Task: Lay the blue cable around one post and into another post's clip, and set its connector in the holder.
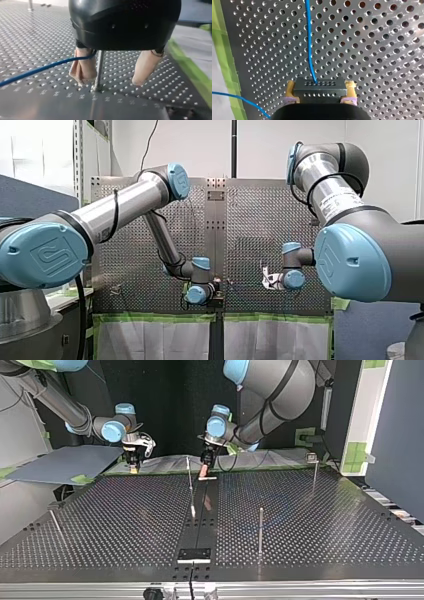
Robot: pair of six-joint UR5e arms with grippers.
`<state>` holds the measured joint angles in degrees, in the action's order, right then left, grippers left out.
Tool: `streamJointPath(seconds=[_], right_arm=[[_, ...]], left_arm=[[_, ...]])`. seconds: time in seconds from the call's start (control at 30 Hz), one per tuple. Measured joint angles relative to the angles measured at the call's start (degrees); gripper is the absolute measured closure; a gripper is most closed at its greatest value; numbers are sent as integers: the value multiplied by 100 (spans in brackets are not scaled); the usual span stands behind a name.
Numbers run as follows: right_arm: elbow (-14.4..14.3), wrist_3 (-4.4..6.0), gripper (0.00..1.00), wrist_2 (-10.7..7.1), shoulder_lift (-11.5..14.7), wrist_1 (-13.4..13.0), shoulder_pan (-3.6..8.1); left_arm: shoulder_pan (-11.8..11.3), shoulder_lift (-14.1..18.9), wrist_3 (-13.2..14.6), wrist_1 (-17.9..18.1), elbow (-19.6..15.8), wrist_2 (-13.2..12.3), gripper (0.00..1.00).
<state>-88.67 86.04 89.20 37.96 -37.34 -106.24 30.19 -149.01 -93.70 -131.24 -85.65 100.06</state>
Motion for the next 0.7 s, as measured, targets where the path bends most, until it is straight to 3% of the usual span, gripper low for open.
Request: streamJointPath(seconds=[0.27,0.47,0.7], right_arm=[[-1,2,100,2,-4,24,1],[1,12,100,2,-10,24,13],[0,27,100,-3,-11,25,27]], left_arm=[[42,183,354,-411,-60,-109,1],[52,489,385,-410,-350,-98,1],[50,576,453,-442,-511,-120,1]])
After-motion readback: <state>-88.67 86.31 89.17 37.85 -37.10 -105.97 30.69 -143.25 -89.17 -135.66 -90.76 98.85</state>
